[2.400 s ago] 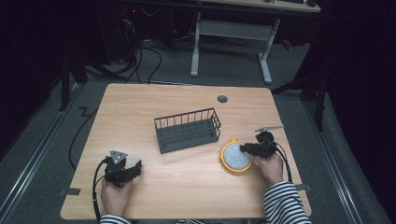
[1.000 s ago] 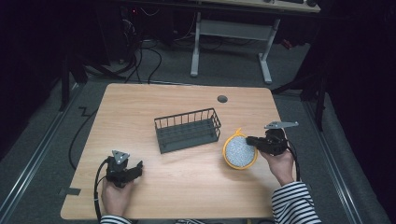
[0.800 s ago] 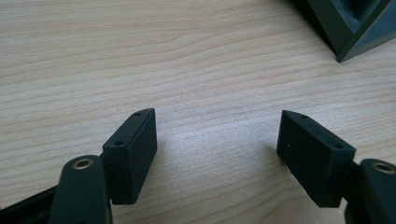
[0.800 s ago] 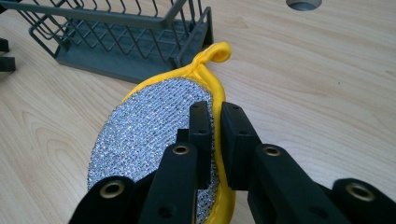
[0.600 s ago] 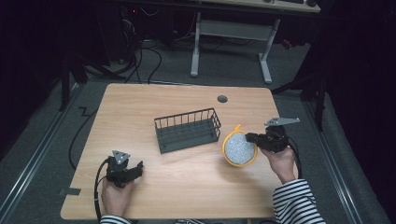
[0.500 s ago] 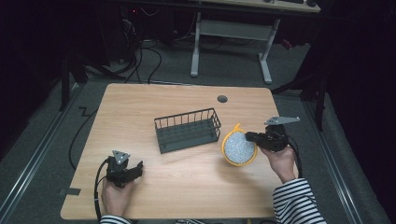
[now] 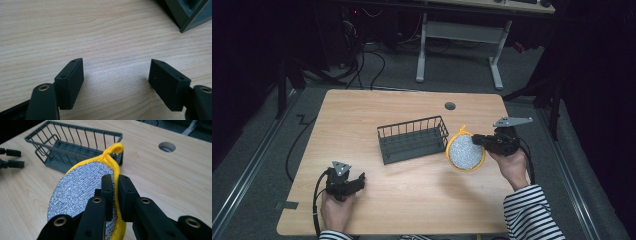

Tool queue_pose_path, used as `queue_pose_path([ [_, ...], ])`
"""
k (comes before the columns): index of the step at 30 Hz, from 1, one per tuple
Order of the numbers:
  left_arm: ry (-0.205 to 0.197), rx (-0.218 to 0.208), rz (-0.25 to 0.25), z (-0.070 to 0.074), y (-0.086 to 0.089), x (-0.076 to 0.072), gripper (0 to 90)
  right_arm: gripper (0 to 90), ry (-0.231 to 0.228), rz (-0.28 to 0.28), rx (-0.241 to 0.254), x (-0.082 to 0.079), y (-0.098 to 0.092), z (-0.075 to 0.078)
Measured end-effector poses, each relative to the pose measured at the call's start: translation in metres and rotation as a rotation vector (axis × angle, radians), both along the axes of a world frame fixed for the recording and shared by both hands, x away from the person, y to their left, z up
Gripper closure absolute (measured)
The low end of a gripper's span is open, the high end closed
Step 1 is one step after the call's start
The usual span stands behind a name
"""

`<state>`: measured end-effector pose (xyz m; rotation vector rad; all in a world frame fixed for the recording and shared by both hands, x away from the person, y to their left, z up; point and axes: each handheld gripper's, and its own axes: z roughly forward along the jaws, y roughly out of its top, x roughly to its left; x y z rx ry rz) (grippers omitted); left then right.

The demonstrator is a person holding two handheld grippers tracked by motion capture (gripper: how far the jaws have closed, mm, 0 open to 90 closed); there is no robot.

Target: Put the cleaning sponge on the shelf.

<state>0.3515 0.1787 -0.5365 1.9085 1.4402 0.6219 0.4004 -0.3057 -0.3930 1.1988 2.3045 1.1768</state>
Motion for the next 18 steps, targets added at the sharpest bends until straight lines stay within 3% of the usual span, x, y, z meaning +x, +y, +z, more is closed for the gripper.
queue_pose_path([
  [18, 0.000, -0.001, 0.000, 0.000, 0.000, 0.000, 29.1, 83.9, -0.054, 0.047, -0.001, 0.018, 0.022, 0.036],
])
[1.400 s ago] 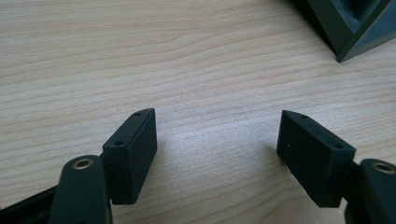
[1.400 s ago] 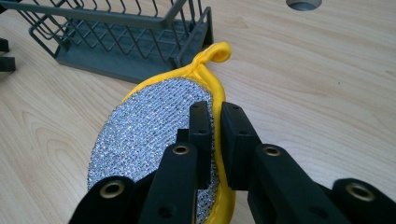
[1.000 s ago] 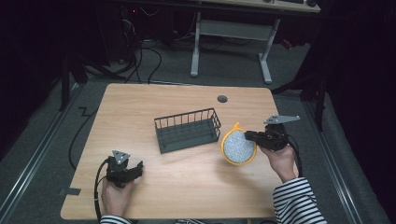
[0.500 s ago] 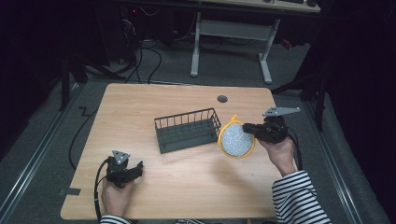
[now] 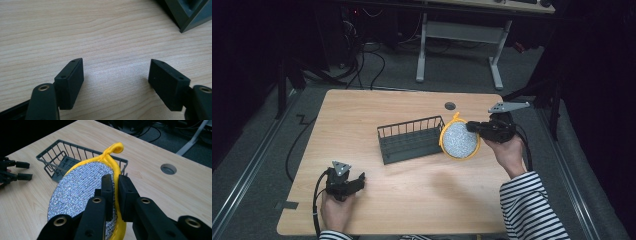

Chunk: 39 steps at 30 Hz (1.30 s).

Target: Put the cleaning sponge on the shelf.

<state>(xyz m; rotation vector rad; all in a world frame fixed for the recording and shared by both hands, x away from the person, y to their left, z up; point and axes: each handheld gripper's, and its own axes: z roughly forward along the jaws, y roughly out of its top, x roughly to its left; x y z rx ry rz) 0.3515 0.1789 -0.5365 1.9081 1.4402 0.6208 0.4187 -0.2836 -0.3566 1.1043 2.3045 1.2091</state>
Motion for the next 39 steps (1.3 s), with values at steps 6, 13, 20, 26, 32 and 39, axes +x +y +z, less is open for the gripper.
queue_pose_path([
  [6, 0.000, -0.001, 0.001, 0.000, 0.000, 0.000, 29.1, 83.8, -0.003, 0.014, 0.016, 0.012, 0.012, 0.006],
  [13, 0.000, -0.001, 0.001, 0.000, 0.000, 0.000, 29.1, 83.8, -0.011, 0.018, 0.035, 0.028, 0.027, 0.010],
  [20, 0.000, -0.001, 0.001, 0.000, 0.000, 0.000, 29.1, 83.7, -0.007, 0.023, 0.033, 0.046, 0.046, 0.009],
  [26, -0.001, -0.002, 0.001, 0.000, 0.000, 0.000, 29.1, 83.7, -0.006, 0.020, 0.042, 0.061, 0.060, 0.003],
  [32, -0.001, 0.000, 0.001, 0.000, 0.000, 0.000, 29.1, 83.7, 0.009, -0.002, 0.071, 0.076, 0.066, -0.006],
  [39, 0.001, 0.001, 0.000, 0.000, -0.001, 0.001, 29.1, 83.6, 0.023, -0.041, 0.083, 0.089, 0.070, -0.017],
])
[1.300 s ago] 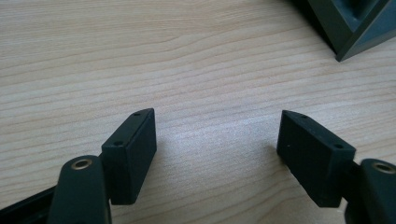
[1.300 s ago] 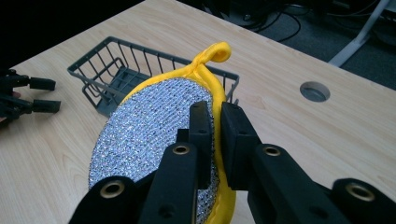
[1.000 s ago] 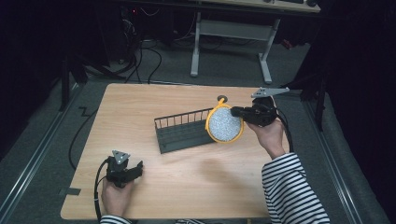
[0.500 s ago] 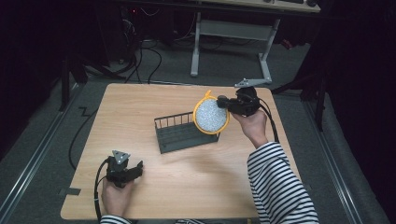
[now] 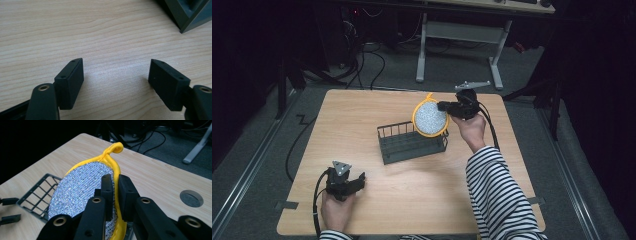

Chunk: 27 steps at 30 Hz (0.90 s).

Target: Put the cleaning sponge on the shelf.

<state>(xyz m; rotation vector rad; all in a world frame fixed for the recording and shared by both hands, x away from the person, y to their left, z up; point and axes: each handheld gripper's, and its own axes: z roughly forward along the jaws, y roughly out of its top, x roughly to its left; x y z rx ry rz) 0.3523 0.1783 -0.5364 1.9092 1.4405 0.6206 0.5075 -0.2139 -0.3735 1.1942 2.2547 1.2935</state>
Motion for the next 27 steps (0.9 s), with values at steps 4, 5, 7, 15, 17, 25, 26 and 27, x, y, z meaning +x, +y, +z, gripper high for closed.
queue_pose_path([
  [4, 0.000, 0.000, 0.000, 0.000, 0.000, 0.000, 29.1, 83.6, -0.002, -0.022, -0.040, 0.005, 0.005, -0.004],
  [5, 0.000, 0.001, -0.001, 0.000, 0.000, 0.000, 29.1, 83.5, -0.005, -0.023, -0.047, 0.007, 0.006, -0.005],
  [7, 0.000, 0.001, 0.000, 0.000, 0.000, 0.000, 29.1, 83.5, -0.004, -0.027, -0.059, 0.009, 0.009, -0.007],
  [15, 0.000, 0.000, 0.000, 0.000, 0.000, 0.000, 29.1, 83.4, -0.005, -0.031, -0.089, 0.016, 0.021, -0.013],
  [17, 0.000, -0.001, 0.000, 0.000, 0.000, 0.000, 29.1, 83.4, -0.001, -0.031, -0.095, 0.018, 0.023, -0.016],
  [25, 0.000, -0.001, 0.000, 0.000, 0.000, 0.000, 29.0, 82.7, 0.009, -0.031, -0.121, 0.020, 0.028, -0.027],
  [26, -0.001, -0.002, 0.001, 0.000, 0.000, 0.000, 29.0, 82.6, 0.005, -0.031, -0.129, 0.020, 0.028, -0.028],
  [27, -0.001, -0.002, 0.001, 0.000, 0.000, 0.000, 29.0, 82.5, 0.004, -0.030, -0.131, 0.020, 0.027, -0.029],
])
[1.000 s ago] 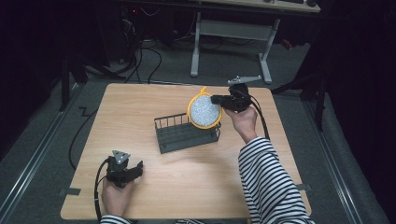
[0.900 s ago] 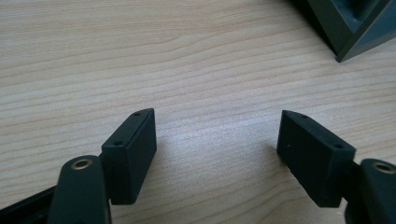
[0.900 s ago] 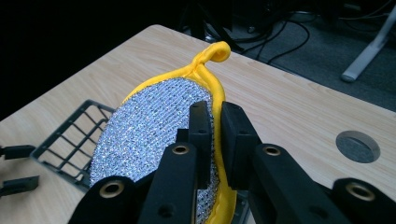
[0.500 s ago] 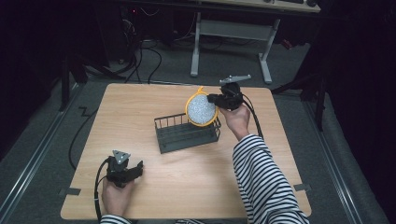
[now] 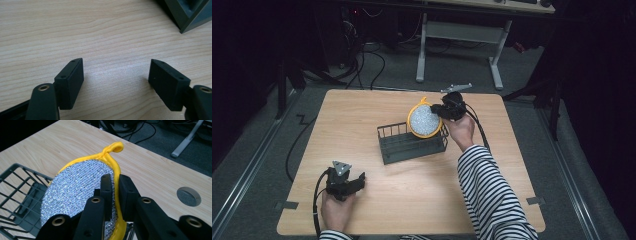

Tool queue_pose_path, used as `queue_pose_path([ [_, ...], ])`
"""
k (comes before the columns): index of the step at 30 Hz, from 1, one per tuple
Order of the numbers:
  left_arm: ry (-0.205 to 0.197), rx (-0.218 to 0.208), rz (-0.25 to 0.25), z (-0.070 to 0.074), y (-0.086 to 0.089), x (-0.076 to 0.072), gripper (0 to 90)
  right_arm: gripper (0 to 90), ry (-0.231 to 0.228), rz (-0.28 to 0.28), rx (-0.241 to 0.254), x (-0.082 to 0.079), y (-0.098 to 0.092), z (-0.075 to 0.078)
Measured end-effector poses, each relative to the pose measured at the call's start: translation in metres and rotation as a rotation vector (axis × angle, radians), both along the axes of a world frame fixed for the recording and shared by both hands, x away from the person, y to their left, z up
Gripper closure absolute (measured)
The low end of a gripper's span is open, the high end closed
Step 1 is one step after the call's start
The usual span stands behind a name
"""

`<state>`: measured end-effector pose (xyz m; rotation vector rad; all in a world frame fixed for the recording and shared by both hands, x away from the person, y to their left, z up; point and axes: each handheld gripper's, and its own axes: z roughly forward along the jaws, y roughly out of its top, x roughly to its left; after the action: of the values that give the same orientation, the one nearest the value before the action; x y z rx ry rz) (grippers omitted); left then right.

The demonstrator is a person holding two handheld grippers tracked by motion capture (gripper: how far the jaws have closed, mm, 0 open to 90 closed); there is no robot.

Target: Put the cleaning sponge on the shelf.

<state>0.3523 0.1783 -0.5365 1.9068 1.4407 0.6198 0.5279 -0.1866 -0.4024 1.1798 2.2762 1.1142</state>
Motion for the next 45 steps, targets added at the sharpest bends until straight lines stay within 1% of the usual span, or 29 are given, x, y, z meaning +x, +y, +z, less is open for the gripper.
queue_pose_path([
  [8, -0.001, 0.000, 0.001, 0.000, 0.000, 0.000, 28.9, 82.0, -0.008, 0.021, -0.016, -0.005, -0.001, -0.005],
  [13, 0.000, 0.000, 0.000, 0.000, 0.000, 0.000, 28.9, 81.8, 0.002, 0.037, -0.023, -0.008, -0.002, -0.008],
  [16, 0.001, 0.002, -0.001, 0.000, 0.000, 0.000, 29.0, 81.8, -0.001, 0.046, -0.039, -0.011, -0.002, -0.011],
  [23, 0.001, 0.002, -0.001, 0.000, 0.000, 0.000, 29.0, 81.7, 0.015, 0.066, -0.044, -0.015, -0.003, -0.016],
  [26, -0.001, -0.003, 0.001, 0.000, 0.000, 0.000, 29.1, 80.7, 0.023, 0.074, -0.054, -0.016, -0.003, -0.018],
  [27, -0.001, -0.003, 0.001, 0.000, 0.000, 0.000, 29.1, 79.9, 0.025, 0.074, -0.052, -0.017, -0.003, -0.019],
  [28, -0.001, -0.003, 0.001, 0.000, 0.000, 0.000, 29.1, 76.2, 0.033, 0.066, -0.045, -0.018, -0.004, -0.019],
  [29, -0.001, -0.003, 0.001, 0.000, 0.000, 0.000, 29.1, 72.2, 0.035, 0.067, -0.043, -0.017, -0.004, -0.019],
  [31, -0.001, -0.002, 0.001, 0.000, 0.000, 0.000, 29.0, 60.8, 0.041, 0.050, -0.034, -0.018, -0.006, -0.018],
  [34, 0.000, -0.002, 0.001, 0.000, 0.000, 0.000, 29.0, 53.6, 0.023, 0.035, -0.019, -0.021, -0.009, -0.014],
  [37, -0.001, 0.000, 0.001, 0.000, 0.000, 0.000, 29.0, 49.3, 0.010, 0.027, -0.004, -0.025, -0.014, -0.008],
  [45, 0.000, -0.002, 0.001, 0.000, 0.000, 0.000, 28.9, 48.2, 0.009, -0.003, 0.027, -0.035, -0.035, 0.005],
])
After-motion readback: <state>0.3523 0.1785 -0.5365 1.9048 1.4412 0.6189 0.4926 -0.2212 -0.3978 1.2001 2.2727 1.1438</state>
